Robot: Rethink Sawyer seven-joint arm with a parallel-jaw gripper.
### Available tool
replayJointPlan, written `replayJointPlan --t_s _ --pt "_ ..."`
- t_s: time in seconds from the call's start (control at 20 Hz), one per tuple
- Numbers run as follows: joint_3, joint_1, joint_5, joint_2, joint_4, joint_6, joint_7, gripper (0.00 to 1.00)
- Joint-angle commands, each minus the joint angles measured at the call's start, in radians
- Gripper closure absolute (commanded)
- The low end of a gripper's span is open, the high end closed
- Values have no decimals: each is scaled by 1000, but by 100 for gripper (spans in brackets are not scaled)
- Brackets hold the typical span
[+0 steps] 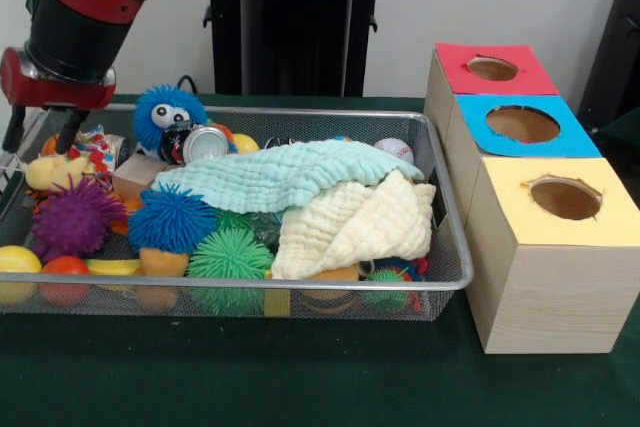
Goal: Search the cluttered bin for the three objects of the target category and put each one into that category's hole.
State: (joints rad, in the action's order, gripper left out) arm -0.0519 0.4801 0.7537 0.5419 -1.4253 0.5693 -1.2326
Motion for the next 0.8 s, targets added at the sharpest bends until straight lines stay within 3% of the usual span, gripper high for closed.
replayJointPlan --t_s 0.05,0.4,0.8 --pt "142 41 -31 -43 -110 -3 49 0" --pt "197 89 -29 -68 -115 -1 74 0" --pt "150 42 9 -108 -35 79 51 0"
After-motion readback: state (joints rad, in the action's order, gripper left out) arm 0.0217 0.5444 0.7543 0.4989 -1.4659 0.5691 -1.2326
